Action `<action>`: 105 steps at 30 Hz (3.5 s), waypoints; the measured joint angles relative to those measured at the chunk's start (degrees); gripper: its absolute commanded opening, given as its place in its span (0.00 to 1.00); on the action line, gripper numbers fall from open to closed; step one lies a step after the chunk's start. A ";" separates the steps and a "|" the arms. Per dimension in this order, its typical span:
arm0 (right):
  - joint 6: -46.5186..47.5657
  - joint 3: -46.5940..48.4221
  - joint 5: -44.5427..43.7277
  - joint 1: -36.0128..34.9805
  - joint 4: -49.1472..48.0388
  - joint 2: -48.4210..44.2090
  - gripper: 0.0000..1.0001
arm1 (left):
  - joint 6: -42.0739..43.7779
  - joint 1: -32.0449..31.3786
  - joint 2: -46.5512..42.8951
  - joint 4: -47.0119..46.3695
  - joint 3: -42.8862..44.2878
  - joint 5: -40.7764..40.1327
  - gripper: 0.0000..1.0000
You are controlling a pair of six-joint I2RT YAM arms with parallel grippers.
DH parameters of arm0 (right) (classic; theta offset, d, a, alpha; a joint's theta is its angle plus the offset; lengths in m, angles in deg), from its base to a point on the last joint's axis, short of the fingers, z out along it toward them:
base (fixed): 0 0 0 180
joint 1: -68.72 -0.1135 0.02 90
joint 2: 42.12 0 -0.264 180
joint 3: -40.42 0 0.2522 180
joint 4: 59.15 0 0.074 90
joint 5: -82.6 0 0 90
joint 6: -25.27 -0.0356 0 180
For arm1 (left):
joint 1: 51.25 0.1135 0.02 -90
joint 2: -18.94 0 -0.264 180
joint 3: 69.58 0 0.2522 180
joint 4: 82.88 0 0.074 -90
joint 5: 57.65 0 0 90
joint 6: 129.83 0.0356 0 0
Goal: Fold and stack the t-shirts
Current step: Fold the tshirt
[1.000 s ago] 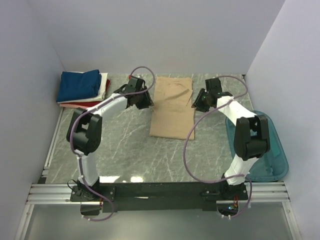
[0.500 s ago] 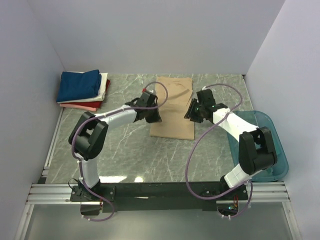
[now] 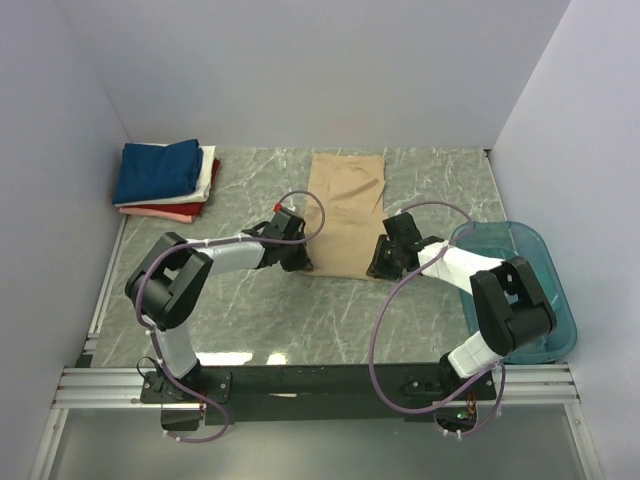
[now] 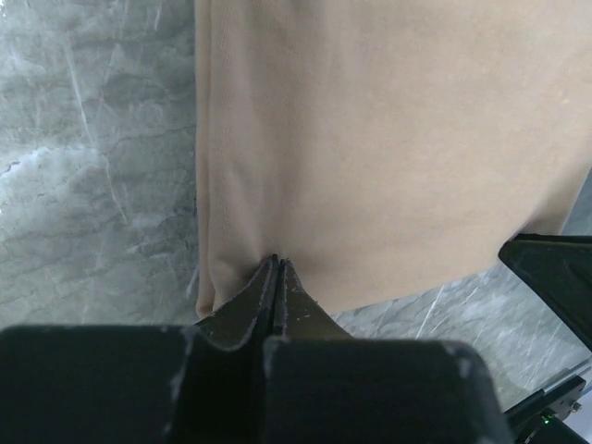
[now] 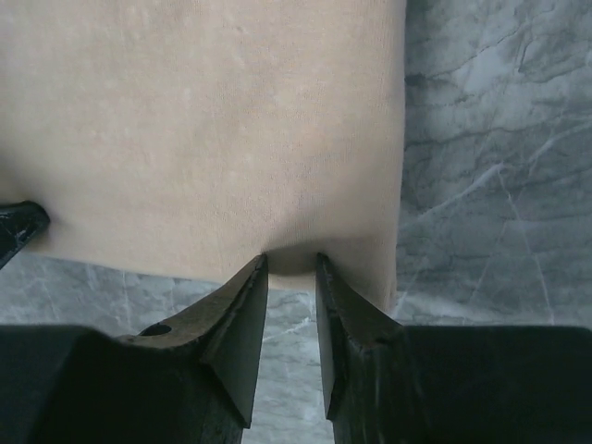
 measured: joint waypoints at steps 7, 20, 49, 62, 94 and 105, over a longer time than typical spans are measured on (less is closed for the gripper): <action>-0.17 -1.53 -0.22 -0.17 -2.08 -0.72 0.33 | -0.50 -0.76 -1.55 -3.58 -3.19 -0.72 0.01; -2.60 -11.72 -0.39 -5.86 -4.68 -10.82 0.32 | -2.62 -4.57 -10.56 -6.93 -14.56 -1.84 0.01; -6.05 -3.91 -2.78 -11.23 8.09 -25.68 0.27 | -2.58 -3.85 -23.56 5.33 -9.38 -5.84 0.03; -0.35 18.40 -1.25 -8.07 4.33 5.01 0.20 | 2.03 2.21 -1.79 5.49 11.56 -1.42 0.01; 1.07 17.35 1.88 6.62 0.85 14.69 0.14 | 3.08 7.32 7.10 5.44 11.65 -1.33 0.01; 1.40 15.96 1.75 7.41 0.33 14.62 0.13 | 3.08 7.82 6.88 5.49 11.61 -1.07 0.01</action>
